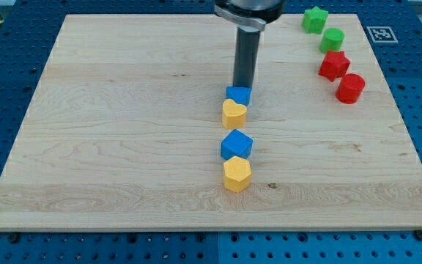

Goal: Push the blue triangle and yellow heart towards cube

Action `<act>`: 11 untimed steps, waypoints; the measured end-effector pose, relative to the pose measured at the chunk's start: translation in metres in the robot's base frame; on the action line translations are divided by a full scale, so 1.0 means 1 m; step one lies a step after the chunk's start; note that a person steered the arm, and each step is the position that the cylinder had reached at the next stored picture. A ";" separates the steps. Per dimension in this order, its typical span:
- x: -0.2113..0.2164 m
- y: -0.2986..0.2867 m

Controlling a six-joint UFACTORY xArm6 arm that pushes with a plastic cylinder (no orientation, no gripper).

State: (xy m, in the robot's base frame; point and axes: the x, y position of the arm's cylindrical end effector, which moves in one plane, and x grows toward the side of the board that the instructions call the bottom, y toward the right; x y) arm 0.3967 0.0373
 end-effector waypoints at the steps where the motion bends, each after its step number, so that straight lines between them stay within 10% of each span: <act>1: 0.000 -0.029; 11: 0.039 -0.027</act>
